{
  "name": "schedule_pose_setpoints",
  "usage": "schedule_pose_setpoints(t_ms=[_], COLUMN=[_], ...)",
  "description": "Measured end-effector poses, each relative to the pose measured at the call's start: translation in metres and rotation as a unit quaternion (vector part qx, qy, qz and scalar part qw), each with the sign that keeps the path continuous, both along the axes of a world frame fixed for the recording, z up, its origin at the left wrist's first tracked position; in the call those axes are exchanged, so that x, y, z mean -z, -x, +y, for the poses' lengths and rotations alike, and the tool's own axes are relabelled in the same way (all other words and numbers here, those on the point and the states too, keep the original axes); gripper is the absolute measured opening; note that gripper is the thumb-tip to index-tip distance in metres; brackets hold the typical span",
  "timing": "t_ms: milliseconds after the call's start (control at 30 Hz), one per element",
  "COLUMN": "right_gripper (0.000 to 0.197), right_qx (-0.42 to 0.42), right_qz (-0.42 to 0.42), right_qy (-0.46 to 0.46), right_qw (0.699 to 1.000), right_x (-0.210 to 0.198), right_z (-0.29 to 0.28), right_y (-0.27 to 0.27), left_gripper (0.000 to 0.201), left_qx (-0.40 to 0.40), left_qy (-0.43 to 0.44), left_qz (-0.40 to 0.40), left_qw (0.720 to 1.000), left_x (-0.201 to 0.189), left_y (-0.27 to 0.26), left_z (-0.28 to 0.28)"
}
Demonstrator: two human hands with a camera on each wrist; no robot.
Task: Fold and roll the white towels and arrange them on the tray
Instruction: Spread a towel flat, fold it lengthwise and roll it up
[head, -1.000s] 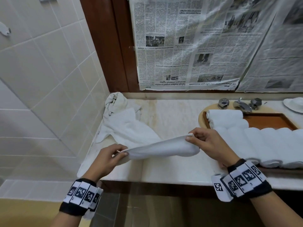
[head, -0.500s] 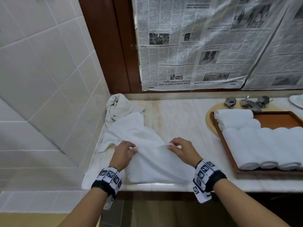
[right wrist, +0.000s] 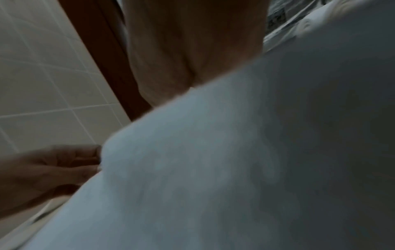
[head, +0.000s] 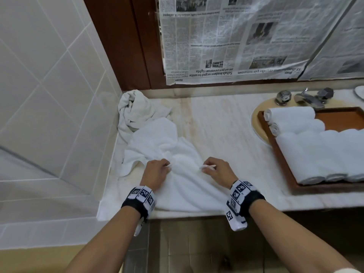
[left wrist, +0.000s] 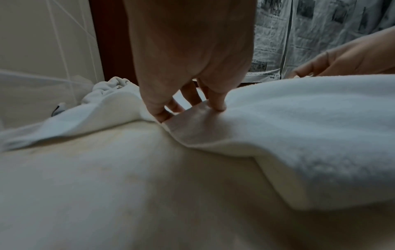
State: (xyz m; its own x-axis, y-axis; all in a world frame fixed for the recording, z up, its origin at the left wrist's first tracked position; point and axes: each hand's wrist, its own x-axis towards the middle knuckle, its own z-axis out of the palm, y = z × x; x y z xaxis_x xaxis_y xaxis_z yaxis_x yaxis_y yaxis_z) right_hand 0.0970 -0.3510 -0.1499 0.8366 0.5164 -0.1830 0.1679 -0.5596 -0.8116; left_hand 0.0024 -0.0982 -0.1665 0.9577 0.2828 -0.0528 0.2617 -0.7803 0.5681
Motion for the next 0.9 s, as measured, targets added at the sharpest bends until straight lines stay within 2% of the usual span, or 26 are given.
schedule_pose_setpoints(t_ms=[100, 233, 367, 500, 567, 667, 767, 900], right_gripper=[0.011, 0.01, 0.01, 0.009, 0.009, 0.009, 0.009, 0.009], right_qx=[0.01, 0.022, 0.01, -0.001, 0.001, -0.002, -0.014, -0.001], right_qz=[0.003, 0.036, 0.069, 0.084, 0.082, 0.077, 0.067, 0.065], right_qy=[0.004, -0.005, -0.007, -0.021, -0.033, -0.051, -0.072, -0.117], right_qw=[1.0, 0.999, 0.998, 0.996, 0.996, 0.996, 0.995, 0.991], right_x=[-0.003, -0.005, -0.015, -0.023, -0.027, -0.031, -0.04, -0.049], right_z=[-0.025, -0.067, -0.109, -0.146, -0.161, -0.178, -0.189, -0.201], right_y=[0.006, 0.022, 0.043, 0.058, 0.064, 0.072, 0.076, 0.073], left_gripper=[0.009, 0.026, 0.038, 0.022, 0.021, 0.012, 0.013, 0.009], left_qx=[0.007, 0.033, 0.086, 0.133, 0.151, 0.152, 0.148, 0.081], left_qy=[0.051, 0.088, 0.064, 0.085, 0.111, 0.127, 0.112, 0.094], left_qz=[-0.011, -0.001, 0.014, 0.084, 0.111, 0.099, 0.063, 0.007], left_qw=[0.999, 0.996, 0.994, 0.984, 0.976, 0.975, 0.981, 0.992], left_x=[-0.005, -0.01, -0.007, -0.009, -0.012, -0.023, -0.043, -0.058], left_y=[0.016, 0.042, 0.068, 0.088, 0.096, 0.103, 0.106, 0.1], left_z=[-0.024, -0.068, -0.113, -0.148, -0.159, -0.173, -0.184, -0.175])
